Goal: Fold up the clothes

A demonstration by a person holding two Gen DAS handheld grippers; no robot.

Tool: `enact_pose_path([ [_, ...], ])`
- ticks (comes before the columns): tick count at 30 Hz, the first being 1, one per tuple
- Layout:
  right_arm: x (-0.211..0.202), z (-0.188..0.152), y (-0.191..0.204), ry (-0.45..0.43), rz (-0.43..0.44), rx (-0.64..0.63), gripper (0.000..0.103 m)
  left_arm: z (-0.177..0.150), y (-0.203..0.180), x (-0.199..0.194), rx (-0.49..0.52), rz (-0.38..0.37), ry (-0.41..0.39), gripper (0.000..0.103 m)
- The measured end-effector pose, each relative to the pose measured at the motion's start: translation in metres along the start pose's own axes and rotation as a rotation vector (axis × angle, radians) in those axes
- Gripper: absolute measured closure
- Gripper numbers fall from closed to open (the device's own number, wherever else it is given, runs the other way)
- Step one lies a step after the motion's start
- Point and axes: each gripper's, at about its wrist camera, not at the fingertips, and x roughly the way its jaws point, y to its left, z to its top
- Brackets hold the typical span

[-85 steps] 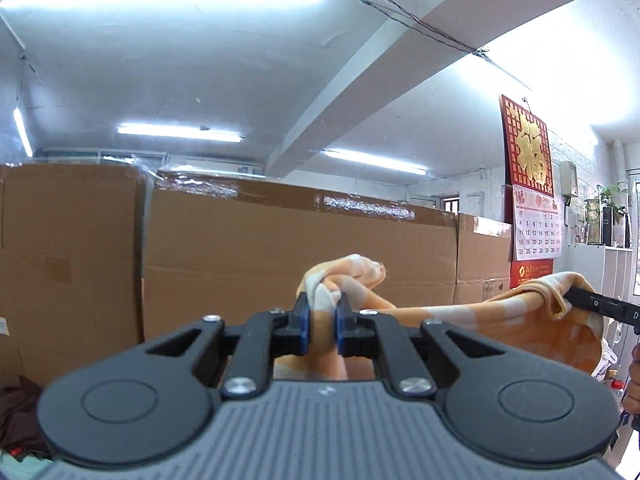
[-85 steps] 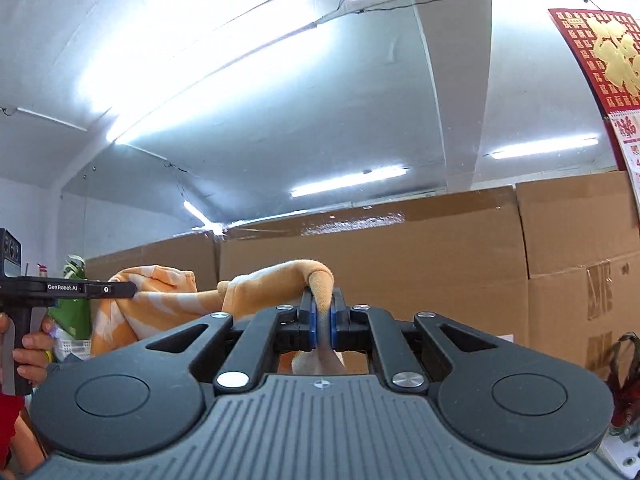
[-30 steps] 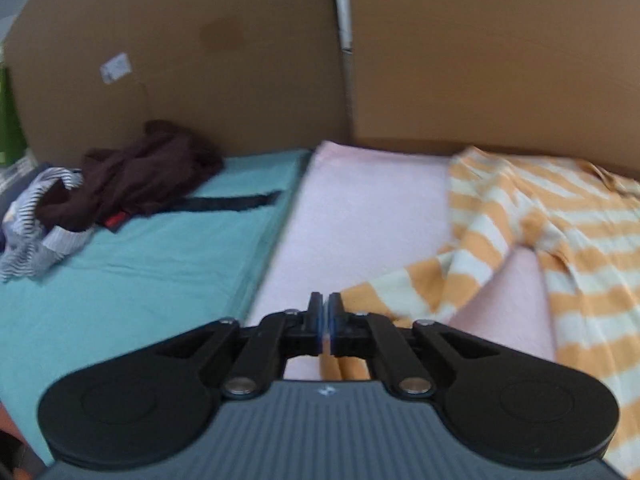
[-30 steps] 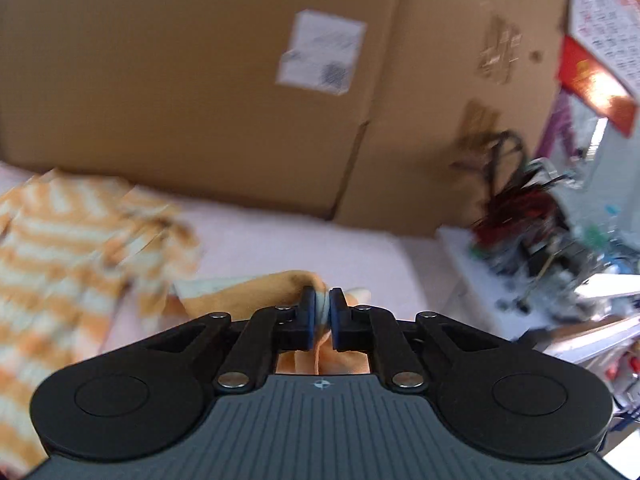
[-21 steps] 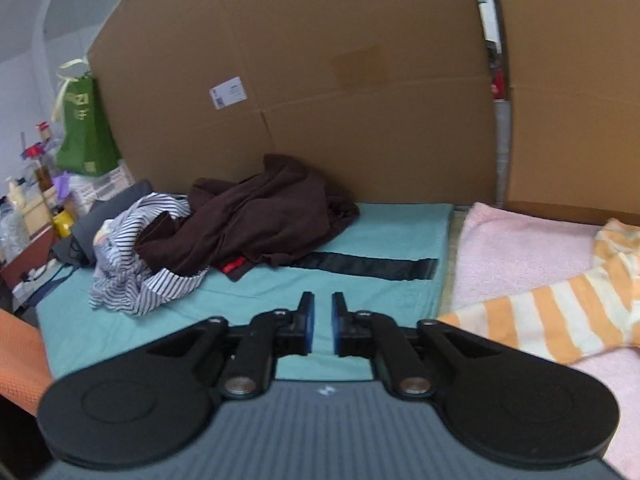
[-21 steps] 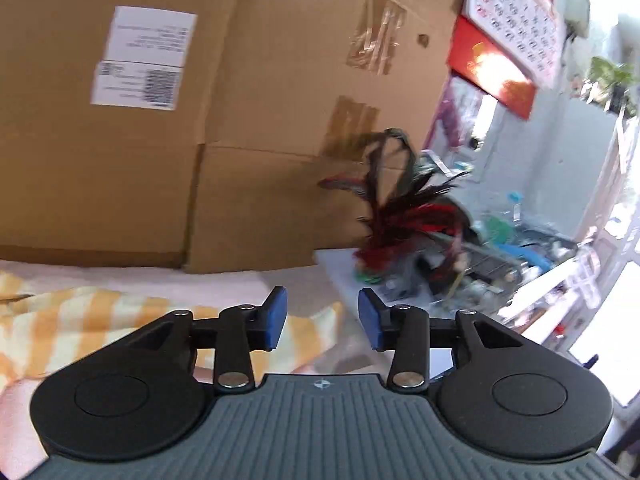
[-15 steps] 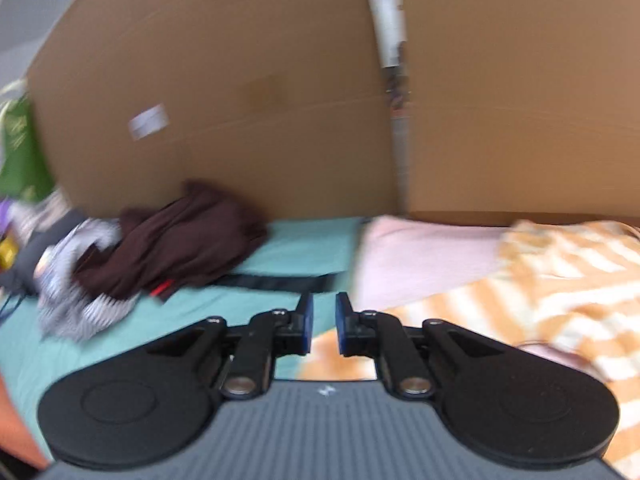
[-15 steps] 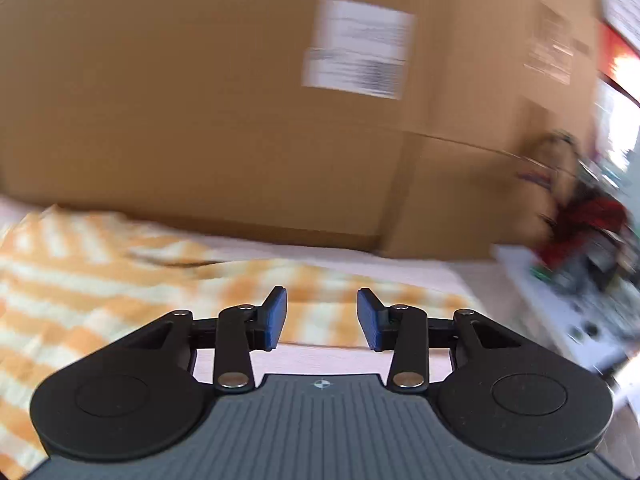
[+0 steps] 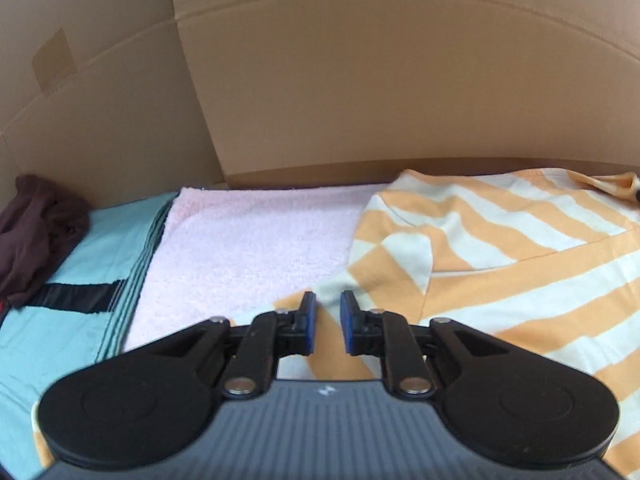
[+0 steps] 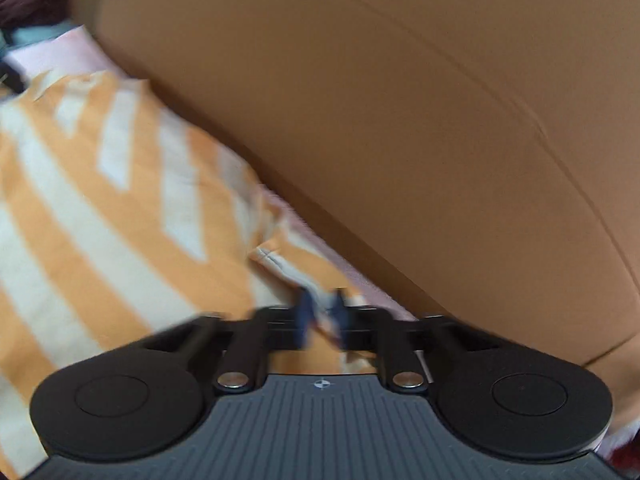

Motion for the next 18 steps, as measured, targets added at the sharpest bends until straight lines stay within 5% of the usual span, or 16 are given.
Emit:
enact_pose_path([
  [3, 0.017, 0.008, -0.043, -0.004, -0.073, 0.233, 0.097, 0.005, 0.01, 0.007, -0.022, 0.014, -0.006, 0.088],
  [5, 0.035, 0.008, -0.067, 0.068, -0.071, 0.369, 0.092, 0.007, 0.016, 0.014, -0.022, 0.051, -0.005, 0.088],
  [8, 0.051, -0.002, -0.073, 0.151, -0.183, 0.371, 0.083, 0.006, 0.023, 0.022, 0.004, 0.105, -0.018, 0.086],
  [10, 0.038, -0.008, -0.074, 0.117, -0.215, 0.386, 0.082, 0.006, 0.028, 0.02, 0.011, 0.123, -0.025, 0.086],
  [11, 0.022, -0.012, -0.077, 0.072, -0.16, 0.429, 0.082, 0.007, 0.031, 0.018, 0.005, 0.131, -0.023, 0.087],
  [16, -0.044, -0.027, -0.067, -0.01, 0.285, 0.546, 0.082, 0.022, 0.018, 0.004, -0.045, -0.055, -0.079, 0.09],
  [18, -0.042, -0.028, -0.055, 0.053, 0.304, 0.512, 0.083, 0.029, 0.002, 0.012, -0.029, -0.097, -0.077, 0.089],
])
